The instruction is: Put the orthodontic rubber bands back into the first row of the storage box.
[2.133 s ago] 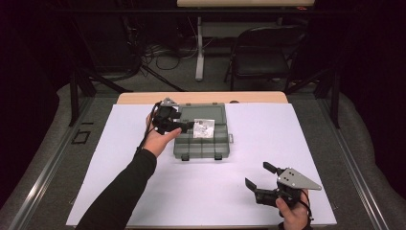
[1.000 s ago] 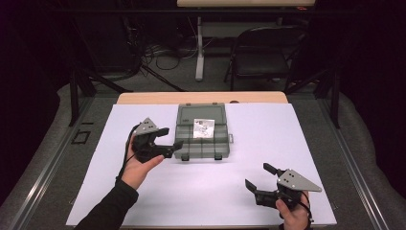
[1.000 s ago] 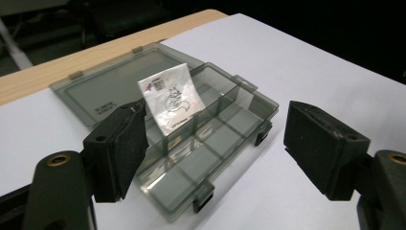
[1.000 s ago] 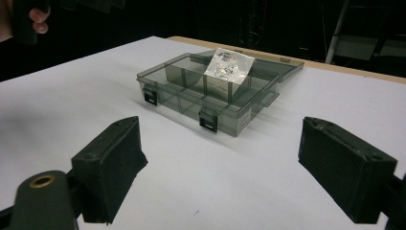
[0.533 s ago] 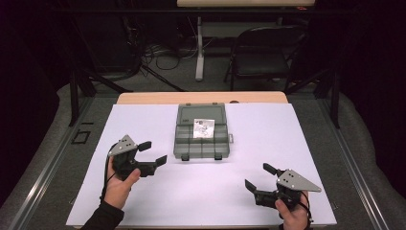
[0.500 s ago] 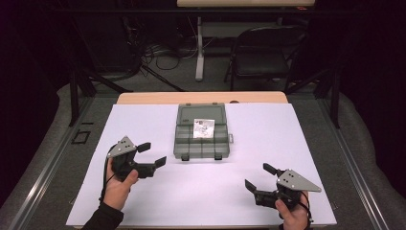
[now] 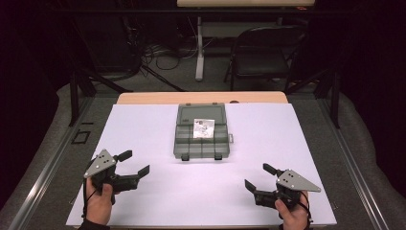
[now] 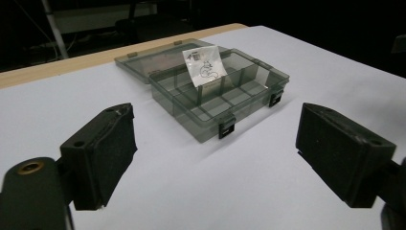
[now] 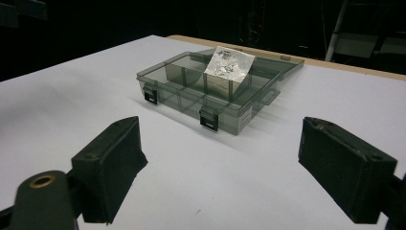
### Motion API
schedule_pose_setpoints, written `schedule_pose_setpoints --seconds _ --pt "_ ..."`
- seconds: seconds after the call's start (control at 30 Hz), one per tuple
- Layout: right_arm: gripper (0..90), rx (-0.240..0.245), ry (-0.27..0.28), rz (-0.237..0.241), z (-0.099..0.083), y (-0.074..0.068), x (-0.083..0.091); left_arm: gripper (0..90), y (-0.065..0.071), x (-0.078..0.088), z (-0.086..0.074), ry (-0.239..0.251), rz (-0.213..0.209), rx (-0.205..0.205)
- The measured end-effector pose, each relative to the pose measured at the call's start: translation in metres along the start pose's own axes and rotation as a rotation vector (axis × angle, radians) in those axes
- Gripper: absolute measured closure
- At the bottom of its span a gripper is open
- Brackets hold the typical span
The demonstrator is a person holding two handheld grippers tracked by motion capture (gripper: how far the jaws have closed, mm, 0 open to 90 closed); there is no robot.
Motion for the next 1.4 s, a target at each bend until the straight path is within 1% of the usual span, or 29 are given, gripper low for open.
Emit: schedule_pose_setpoints --seconds 0.03,0.1,0.13,0.23,0.3,0.4,0.53,0.63,0.67,0.7,0.83,0.87,0.9,1.03,1.23,1.3,1.4 --pt "14.5 -0.009 0.02 0.005 0.0 -0.001 -0.002 12.4 -0.001 0.002 -0.002 0.004 0.009 0.004" --pt "14.5 -0.004 0.011 0.007 0.0 -0.001 -0.001 12.4 -0.003 0.005 -0.006 0.011 0.018 0.011" --pt "14.4 -0.008 0.019 0.005 0.0 -0.001 -0.002 12.1 -0.004 0.006 -0.008 0.008 0.021 0.014" --pt "14.5 -0.006 0.011 0.007 -0.001 0.0 -0.003 11.8 -0.007 0.006 -0.013 -0.01 0.038 -0.001" --pt "14.4 0.002 0.01 0.009 0.0 -0.001 -0.002 11.2 -0.008 0.006 -0.015 -0.013 0.042 -0.005" --pt "14.5 0.007 0.006 0.012 0.0 -0.001 -0.001 10.6 -0.009 0.007 -0.016 -0.002 0.047 -0.008" --pt "14.5 0.001 0.009 0.011 0.0 0.0 -0.002 10.5 -0.012 0.008 -0.017 0.017 0.06 -0.016" --pt "14.5 -0.002 0.017 0.002 0.0 0.0 -0.002 10.5 -0.013 0.009 -0.019 0.019 0.058 -0.022" --pt "14.5 -0.004 0.019 0.008 0.0 0.0 -0.002 10.5 -0.013 0.009 -0.019 0.02 0.056 -0.023" --pt "14.4 0.001 0.009 0.01 0.0 0.0 -0.002 10.5 -0.012 0.009 -0.019 0.022 0.059 -0.026" --pt "14.5 0.009 0.013 0.015 0.0 -0.001 -0.001 10.5 -0.011 0.009 -0.018 0.024 0.058 -0.034" --pt "14.4 0.006 0.019 0.013 0.0 -0.001 -0.002 10.5 -0.011 0.009 -0.018 0.026 0.057 -0.034" --pt "14.5 0.001 0.011 0.012 0.0 0.0 -0.001 10.5 -0.011 0.009 -0.019 0.026 0.058 -0.033" --pt "14.4 0.004 0.009 0.012 0.0 0.0 -0.002 10.5 -0.013 0.008 -0.02 0.018 0.057 -0.03" --pt "14.5 0.006 0.01 0.013 0.0 -0.001 -0.001 10.5 -0.013 0.009 -0.02 0.021 0.062 -0.026" --pt "14.4 0.001 0.03 0.01 0.001 -0.001 -0.002 10.5 -0.015 0.009 -0.02 0.027 0.058 -0.022" --pt "14.5 0.002 0.015 0.011 0.001 0.0 0.0 10.5 -0.016 0.008 -0.021 0.025 0.062 -0.013"
Point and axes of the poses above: each handheld gripper's, and its own axes: x roughly backward along the jaws, z roughly out of its top, y roughly to its right, the point moved 2 cm from there along -x, roughly forward along the jaws, and after that the axes turned 12 degrees about -z, right-handed, at the moved point
